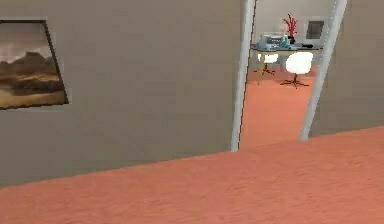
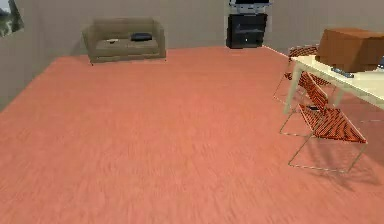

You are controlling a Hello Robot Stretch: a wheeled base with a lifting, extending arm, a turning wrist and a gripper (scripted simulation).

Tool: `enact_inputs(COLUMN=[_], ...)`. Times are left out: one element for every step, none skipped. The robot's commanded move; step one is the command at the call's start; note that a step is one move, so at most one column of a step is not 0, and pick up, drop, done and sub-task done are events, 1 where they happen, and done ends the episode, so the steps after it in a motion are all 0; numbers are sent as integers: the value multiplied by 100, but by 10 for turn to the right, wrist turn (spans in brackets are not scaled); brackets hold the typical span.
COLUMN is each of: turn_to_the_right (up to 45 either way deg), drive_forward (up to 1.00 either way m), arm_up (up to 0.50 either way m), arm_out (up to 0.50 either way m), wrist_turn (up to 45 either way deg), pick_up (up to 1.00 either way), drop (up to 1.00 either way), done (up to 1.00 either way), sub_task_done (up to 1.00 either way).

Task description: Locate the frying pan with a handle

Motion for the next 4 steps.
enact_inputs(turn_to_the_right=[330, 0, 0, -390], drive_forward=[0, 100, 100, 0], arm_up=[0, 0, 0, 0], arm_out=[0, 0, 0, 0], wrist_turn=[0, 0, 0, 0], pick_up=[0, 0, 0, 0], drop=[0, 0, 0, 0], done=[0, 0, 0, 0], sub_task_done=[0, 0, 0, 0])
